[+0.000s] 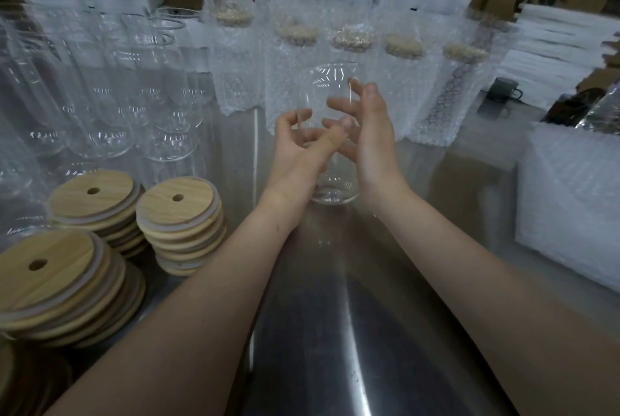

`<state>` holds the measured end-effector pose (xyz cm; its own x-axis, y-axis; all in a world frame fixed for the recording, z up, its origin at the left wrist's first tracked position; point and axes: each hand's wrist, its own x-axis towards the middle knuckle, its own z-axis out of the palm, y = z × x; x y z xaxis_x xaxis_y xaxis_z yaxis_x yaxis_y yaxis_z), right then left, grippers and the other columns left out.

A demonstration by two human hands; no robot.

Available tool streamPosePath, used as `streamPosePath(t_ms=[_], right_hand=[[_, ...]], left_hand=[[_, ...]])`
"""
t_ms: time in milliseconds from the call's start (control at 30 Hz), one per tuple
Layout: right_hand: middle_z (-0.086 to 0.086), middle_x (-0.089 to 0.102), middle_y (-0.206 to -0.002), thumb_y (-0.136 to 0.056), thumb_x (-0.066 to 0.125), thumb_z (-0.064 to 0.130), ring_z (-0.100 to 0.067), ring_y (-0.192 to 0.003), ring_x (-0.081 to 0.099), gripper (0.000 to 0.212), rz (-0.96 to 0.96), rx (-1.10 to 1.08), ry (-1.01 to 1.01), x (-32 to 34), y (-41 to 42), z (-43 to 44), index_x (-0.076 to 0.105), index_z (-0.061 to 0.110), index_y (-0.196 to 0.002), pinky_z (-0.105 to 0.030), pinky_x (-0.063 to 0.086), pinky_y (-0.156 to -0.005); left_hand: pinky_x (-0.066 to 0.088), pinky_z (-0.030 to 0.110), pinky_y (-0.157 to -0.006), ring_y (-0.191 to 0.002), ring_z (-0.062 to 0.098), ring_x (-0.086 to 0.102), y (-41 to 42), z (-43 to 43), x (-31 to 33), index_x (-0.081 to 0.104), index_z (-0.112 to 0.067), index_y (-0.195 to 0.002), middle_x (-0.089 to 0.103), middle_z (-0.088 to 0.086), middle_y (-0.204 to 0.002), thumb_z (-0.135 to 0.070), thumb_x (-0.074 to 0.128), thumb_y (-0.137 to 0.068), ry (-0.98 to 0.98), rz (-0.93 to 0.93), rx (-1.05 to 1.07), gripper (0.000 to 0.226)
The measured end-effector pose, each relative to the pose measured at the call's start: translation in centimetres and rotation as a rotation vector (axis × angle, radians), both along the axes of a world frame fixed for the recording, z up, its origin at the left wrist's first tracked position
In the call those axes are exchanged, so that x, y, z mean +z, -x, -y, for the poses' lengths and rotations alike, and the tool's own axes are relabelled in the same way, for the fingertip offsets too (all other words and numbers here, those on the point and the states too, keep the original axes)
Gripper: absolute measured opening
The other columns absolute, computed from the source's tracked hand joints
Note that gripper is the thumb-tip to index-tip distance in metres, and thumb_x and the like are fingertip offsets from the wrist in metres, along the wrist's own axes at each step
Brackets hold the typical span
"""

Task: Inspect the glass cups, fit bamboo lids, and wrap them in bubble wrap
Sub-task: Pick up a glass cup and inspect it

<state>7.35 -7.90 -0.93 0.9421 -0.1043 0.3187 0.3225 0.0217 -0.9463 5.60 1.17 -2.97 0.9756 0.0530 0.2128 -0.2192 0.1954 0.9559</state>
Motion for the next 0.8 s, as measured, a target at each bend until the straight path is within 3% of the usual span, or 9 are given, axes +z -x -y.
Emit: streamPosePath(t_ms=[100,233,333,433,533,633,733,800], right_hand=[[0.005,0.066,-0.117,-0.105,0.021,0.049,-0.007,-0.101,0.067,0.034,-0.046,0.072,-0.035,0.3,-0.4,0.4,0.053,0.04,-0.114,-0.044,0.048,-0.104],[0.001,0.068,-0.122,-0.104,0.018,0.054,-0.013,-0.111,0.066,0.052,-0.122,0.154,-0.11,0.3,-1.1,1.0,0.054,0.028,-0.131,-0.04,0.05,-0.102],[0.001,0.071,-0.108,-0.103,0.017,0.056,-0.01,-0.094,0.07,0.056,-0.162,0.206,-0.156,0.1,-1.4,1.3,0.056,0.023,-0.126,-0.032,0.054,-0.086],[0.002,0.071,-0.098,-0.103,0.019,0.057,-0.011,-0.083,0.07,0.054,-0.171,0.215,-0.155,0.1,-1.6,1.5,0.059,0.022,-0.113,-0.034,0.054,-0.076],[0.001,0.072,-0.101,-0.103,0.019,0.056,-0.012,-0.088,0.07,0.053,-0.148,0.188,-0.083,0.1,-1.6,1.7,0.06,0.023,-0.112,-0.037,0.054,-0.087],[0.004,0.072,-0.108,-0.104,0.019,0.054,-0.01,-0.105,0.067,0.052,-0.094,0.156,-0.017,0.5,-1.4,1.7,0.062,0.025,-0.113,-0.035,0.048,-0.101],[0.009,0.072,-0.11,-0.105,0.021,0.048,-0.006,-0.113,0.062,0.045,-0.049,0.173,-0.047,1.0,-1.1,1.8,0.059,0.027,-0.116,-0.035,0.047,-0.101],[0.008,0.07,-0.112,-0.106,0.02,0.044,-0.007,-0.112,0.06,0.043,-0.027,0.204,-0.098,1.2,-0.9,1.8,0.057,0.026,-0.119,-0.033,0.046,-0.096]], left_hand=[[0.053,0.033,-0.081,-0.087,0.01,0.065,-0.3,-0.5,-0.2,0.052,-0.018,-0.122,0.067,-0.001,-0.101,-0.045,0.069,-0.072,0.052,0.007,-0.011,0.059],[0.052,0.034,-0.072,-0.081,0.016,0.066,-0.5,-0.6,-0.1,0.062,-0.015,-0.112,0.071,0.003,-0.093,-0.047,0.064,-0.076,0.157,-0.027,-0.101,0.048],[0.053,0.034,-0.067,-0.076,0.018,0.067,-0.4,-0.5,0.0,0.064,-0.014,-0.109,0.069,0.008,-0.091,-0.051,0.059,-0.08,0.213,-0.083,-0.176,0.048],[0.056,0.033,-0.066,-0.082,0.023,0.069,-0.4,-0.5,0.0,0.066,-0.014,-0.107,0.071,0.007,-0.091,-0.052,0.052,-0.089,0.214,-0.099,-0.228,0.045],[0.057,0.037,-0.072,-0.084,0.022,0.071,-0.3,-0.4,0.0,0.067,-0.02,-0.107,0.072,0.006,-0.099,-0.054,0.052,-0.084,0.191,-0.095,-0.236,0.044],[0.056,0.045,-0.083,-0.092,0.022,0.07,-0.3,0.0,0.1,0.052,-0.019,-0.131,0.069,0.005,-0.115,-0.052,0.06,-0.077,0.107,-0.045,-0.179,0.064],[0.057,0.033,-0.079,-0.093,0.017,0.071,-0.2,0.1,0.0,0.044,-0.03,-0.131,0.071,-0.003,-0.104,-0.046,0.077,-0.064,0.046,0.05,-0.135,0.076],[0.054,0.023,-0.077,-0.095,0.011,0.07,-0.1,0.1,-0.1,0.04,-0.032,-0.132,0.067,0.0,-0.111,-0.043,0.079,-0.063,-0.003,0.117,-0.077,0.08]])
